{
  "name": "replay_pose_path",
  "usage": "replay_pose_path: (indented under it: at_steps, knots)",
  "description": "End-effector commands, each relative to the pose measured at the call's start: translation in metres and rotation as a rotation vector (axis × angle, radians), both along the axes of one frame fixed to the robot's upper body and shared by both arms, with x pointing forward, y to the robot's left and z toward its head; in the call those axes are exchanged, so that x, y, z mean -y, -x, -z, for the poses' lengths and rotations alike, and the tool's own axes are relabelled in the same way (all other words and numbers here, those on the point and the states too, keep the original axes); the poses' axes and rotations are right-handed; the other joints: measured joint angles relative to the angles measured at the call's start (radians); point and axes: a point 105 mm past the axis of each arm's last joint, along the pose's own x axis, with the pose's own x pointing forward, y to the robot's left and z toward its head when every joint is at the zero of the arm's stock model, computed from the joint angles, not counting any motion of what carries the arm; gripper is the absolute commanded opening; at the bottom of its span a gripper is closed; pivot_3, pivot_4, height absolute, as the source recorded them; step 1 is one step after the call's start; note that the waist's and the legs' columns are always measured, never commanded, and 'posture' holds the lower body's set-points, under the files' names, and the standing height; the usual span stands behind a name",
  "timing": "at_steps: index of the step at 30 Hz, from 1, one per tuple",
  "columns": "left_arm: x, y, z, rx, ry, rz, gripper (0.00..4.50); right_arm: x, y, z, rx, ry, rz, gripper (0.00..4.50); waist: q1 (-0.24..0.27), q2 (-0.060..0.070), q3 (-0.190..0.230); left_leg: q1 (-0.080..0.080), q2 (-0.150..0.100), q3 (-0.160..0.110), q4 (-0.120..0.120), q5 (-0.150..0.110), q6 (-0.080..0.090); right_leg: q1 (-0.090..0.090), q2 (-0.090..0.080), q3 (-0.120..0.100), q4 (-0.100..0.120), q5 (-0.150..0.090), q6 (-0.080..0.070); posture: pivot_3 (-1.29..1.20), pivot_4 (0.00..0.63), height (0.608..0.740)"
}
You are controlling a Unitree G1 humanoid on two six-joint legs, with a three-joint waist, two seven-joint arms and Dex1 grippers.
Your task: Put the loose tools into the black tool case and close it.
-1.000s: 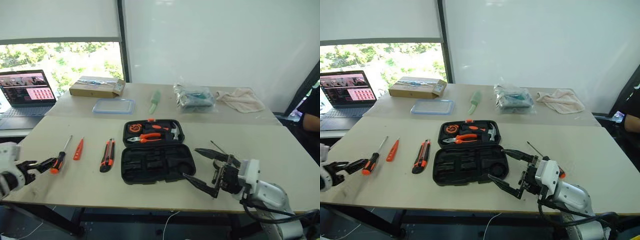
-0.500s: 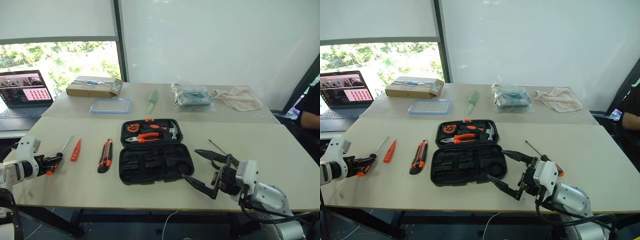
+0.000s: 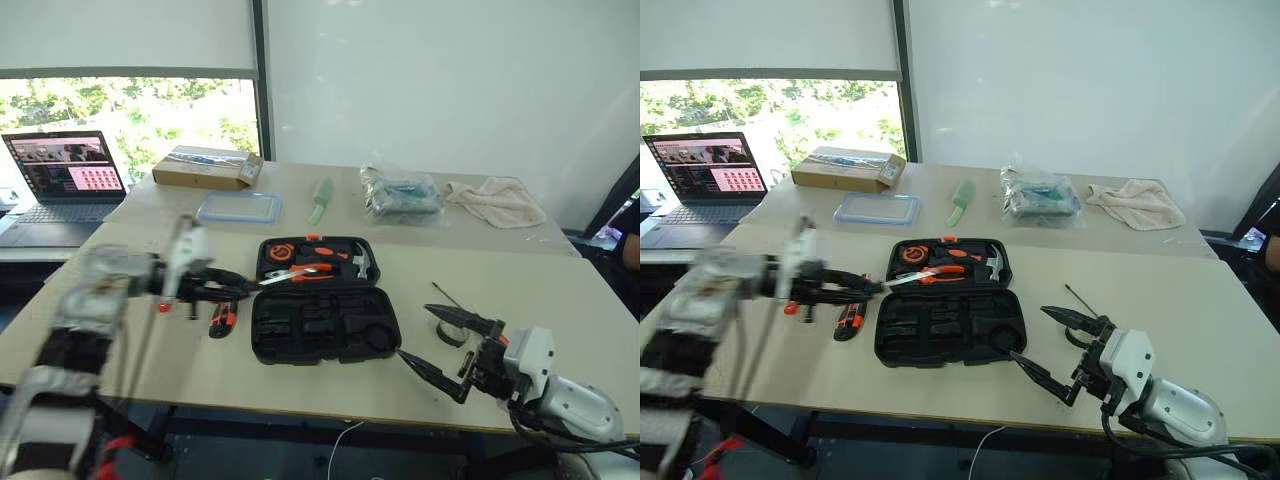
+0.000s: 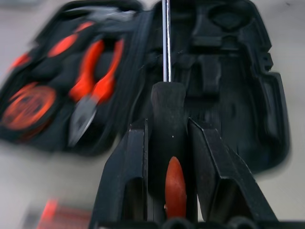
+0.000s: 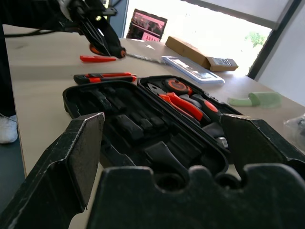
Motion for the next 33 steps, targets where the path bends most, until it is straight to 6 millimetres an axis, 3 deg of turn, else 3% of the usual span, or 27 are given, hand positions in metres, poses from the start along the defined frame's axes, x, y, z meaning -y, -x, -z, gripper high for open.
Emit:
replay_pose_path:
  at_steps: [1, 7, 16, 28, 30, 33]
  knots:
    - [0.019, -0.015, -0.002, 0.066, -0.068, 0.002, 0.78, 0.002, 0.006, -0.007, 0.036, 0.007, 0.014, 4.5, -0.016, 0.0, 0.0, 0.0, 0.0, -0.001, 0.0, -0.001, 0.001, 0.0, 0.0, 0.001, 0.0, 0.0, 0.001, 0.0, 0.15, 0.74]
    - [0.035, -0.029, 0.014, 0.088, -0.152, 0.004, 0.78, 0.001, 0.011, -0.003, 0.032, -0.001, 0.041, 4.5, -0.032, 0.0, 0.0, 0.0, 0.0, -0.005, 0.0, -0.005, 0.008, -0.001, 0.0, 0.003, -0.001, 0.0, 0.003, 0.0, 0.15, 0.74]
    - [0.03, -0.035, 0.031, 0.064, -0.241, -0.03, 0.78, 0.003, 0.017, 0.001, 0.034, -0.011, 0.078, 4.5, -0.021, 0.0, 0.001, -0.001, 0.0, -0.005, 0.002, -0.006, 0.01, -0.001, -0.002, 0.002, 0.0, 0.0, 0.004, 0.0, 0.15, 0.74]
    - [0.033, -0.037, 0.039, 0.084, -0.283, -0.037, 0.78, -0.001, 0.02, 0.002, 0.028, -0.023, 0.06, 4.5, -0.02, 0.0, 0.0, 0.001, 0.0, -0.006, 0.005, -0.006, 0.012, 0.002, -0.002, 0.003, 0.001, 0.001, 0.006, 0.0, 0.15, 0.74]
    - [0.032, -0.038, 0.039, 0.093, -0.283, -0.047, 1.78, -0.002, 0.021, 0.002, 0.025, -0.025, 0.057, 4.5, -0.019, 0.0, 0.0, 0.001, 0.0, -0.006, 0.006, -0.006, 0.012, 0.002, -0.002, 0.003, 0.001, 0.001, 0.006, 0.0, 0.15, 0.74]
    - [0.036, -0.039, 0.033, 0.134, -0.236, -0.032, 2.75, -0.003, 0.02, 0.002, 0.023, -0.028, 0.052, 4.5, -0.019, 0.0, 0.0, 0.0, 0.0, -0.007, 0.007, -0.006, 0.012, 0.002, -0.002, 0.003, 0.002, 0.001, 0.006, 0.0, 0.15, 0.74]
